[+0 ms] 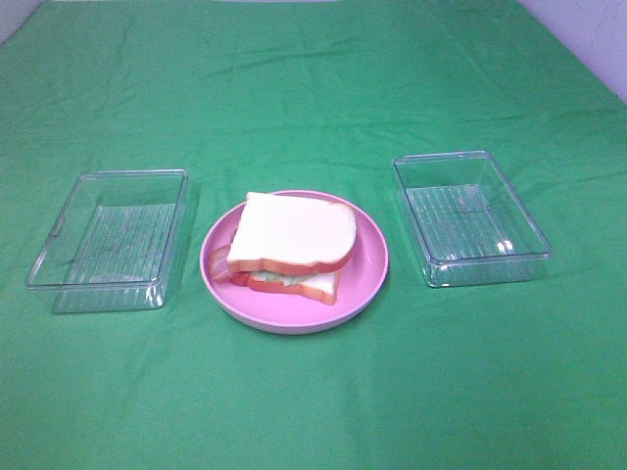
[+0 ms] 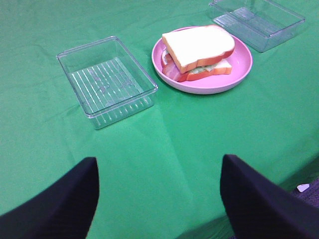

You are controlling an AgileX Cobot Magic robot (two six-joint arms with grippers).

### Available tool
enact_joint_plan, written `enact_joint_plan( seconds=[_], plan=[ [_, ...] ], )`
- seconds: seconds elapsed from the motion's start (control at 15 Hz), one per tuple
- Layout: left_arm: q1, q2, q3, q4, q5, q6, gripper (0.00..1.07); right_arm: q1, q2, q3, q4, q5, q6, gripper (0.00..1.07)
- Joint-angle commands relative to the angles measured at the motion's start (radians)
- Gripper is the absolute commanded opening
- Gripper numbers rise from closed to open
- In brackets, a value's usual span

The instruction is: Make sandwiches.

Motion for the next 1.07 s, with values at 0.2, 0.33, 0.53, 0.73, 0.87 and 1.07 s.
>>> enact_joint_plan(
  seconds=[0.2, 0.33, 0.53, 0.73, 0.87, 1.07],
  plan=[
    [0.110, -0.020, 0.000, -0.002, -0.010, -0.001, 0.66, -0.002, -0.004, 0.004, 0.001, -0.008, 0.005, 0.82],
    [0.222, -0.020, 0.000, -0.002, -0.010, -0.001, 0.66, -0.004, -0.004, 0.004, 0.001, -0.009, 0.005, 0.82],
    [0.360, -0.020, 0.000, -0.002, -0.010, -0.001, 0.66, -0.095, -0.004, 0.004, 0.016, -0.009, 0.005, 0.82],
    [0.421, -0.020, 0.000, -0.002, -0.010, -0.001, 0.66, -0.233, -0.004, 0.004, 0.016, -0.009, 0.005, 0.82],
    [0.432, -0.020, 0.000, -0.002, -0.010, -0.001, 0.66, -0.283, -0.043, 0.004, 0.015, -0.009, 0.005, 0.82],
    [0.432, -0.021, 0.000, -0.002, -0.010, -0.001, 0.66, -0.282, -0.141, 0.004, 0.016, -0.009, 0.005, 0.82]
  ],
)
